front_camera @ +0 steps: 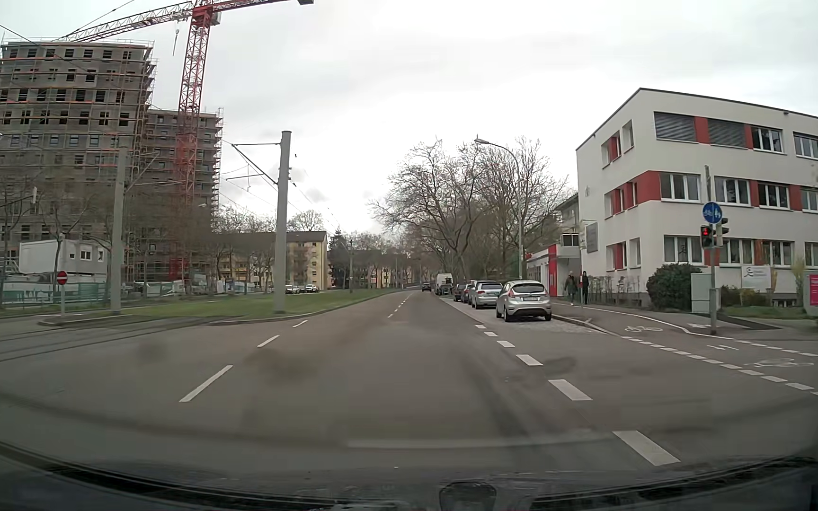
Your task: Follow the waypoints while adhering to traffic rules and regulations
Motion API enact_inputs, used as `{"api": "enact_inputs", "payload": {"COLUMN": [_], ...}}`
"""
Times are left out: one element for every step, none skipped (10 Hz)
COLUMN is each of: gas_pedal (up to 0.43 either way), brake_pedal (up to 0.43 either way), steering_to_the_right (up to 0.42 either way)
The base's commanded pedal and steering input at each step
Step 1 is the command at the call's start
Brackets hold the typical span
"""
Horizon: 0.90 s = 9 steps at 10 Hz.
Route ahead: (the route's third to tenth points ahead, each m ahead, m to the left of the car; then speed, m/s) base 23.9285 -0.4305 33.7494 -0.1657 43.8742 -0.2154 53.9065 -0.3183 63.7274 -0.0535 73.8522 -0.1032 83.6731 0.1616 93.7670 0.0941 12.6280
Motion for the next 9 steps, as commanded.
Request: {"api": "enact_inputs", "payload": {"gas_pedal": [0.118,0.118,0.118,0.118,0.13,0.13,0.13,0.13,0.13], "brake_pedal": [0.0,0.0,0.0,0.0,0.0,0.0,0.0,0.0,0.0], "steering_to_the_right": [-0.004,-0.004,-0.003,-0.003,-0.003,-0.002,0.0,0.002,0.002]}}
